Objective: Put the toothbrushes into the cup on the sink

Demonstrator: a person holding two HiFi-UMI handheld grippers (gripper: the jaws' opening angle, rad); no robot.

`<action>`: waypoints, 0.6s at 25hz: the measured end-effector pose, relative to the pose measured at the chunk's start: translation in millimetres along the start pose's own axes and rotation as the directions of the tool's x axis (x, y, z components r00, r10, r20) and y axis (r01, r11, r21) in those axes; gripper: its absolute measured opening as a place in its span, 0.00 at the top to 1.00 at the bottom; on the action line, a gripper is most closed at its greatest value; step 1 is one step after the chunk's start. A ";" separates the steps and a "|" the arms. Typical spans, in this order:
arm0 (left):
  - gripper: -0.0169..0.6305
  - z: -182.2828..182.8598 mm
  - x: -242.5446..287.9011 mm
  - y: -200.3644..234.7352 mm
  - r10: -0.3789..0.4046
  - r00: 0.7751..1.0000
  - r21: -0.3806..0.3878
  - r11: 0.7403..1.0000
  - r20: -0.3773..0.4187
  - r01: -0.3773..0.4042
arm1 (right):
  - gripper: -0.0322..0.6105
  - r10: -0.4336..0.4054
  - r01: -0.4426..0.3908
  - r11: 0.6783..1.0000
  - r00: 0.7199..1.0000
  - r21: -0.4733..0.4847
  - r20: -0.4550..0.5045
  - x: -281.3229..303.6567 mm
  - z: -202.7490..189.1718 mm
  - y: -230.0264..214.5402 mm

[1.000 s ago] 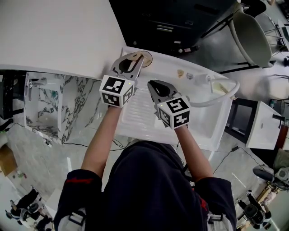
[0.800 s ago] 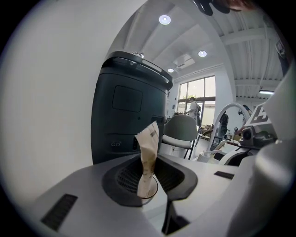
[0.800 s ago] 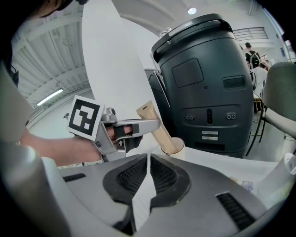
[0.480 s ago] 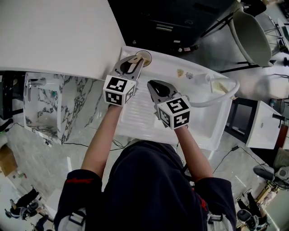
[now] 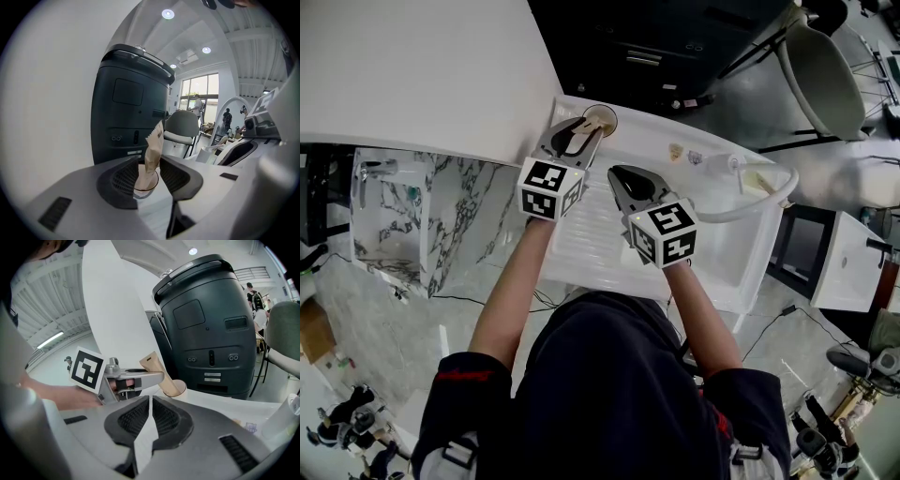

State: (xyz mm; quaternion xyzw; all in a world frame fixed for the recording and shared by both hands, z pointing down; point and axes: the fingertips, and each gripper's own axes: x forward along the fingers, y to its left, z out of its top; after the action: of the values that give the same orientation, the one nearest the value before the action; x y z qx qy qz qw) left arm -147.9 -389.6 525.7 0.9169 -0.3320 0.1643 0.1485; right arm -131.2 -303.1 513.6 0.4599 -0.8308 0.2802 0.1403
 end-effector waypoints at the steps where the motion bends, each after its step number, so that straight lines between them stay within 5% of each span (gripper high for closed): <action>1: 0.77 0.1 -0.5 -0.2 -0.001 1.000 -0.001 1.000 -0.001 0.001 | 0.88 0.000 0.000 1.000 1.000 0.001 0.001 0.0 0.5 0.1; 15: 0.71 8.3 -22.0 -12.6 0.014 1.000 0.005 1.000 0.028 -0.014 | 0.88 -0.004 0.005 1.000 0.999 -0.007 0.037 -11.5 7.7 0.9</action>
State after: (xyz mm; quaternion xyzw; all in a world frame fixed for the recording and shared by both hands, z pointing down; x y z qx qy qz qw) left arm -153.9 -371.2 507.4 0.9171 -0.3400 0.1535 0.1403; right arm -125.6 -299.4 501.5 0.4664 -0.8332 0.2683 0.1271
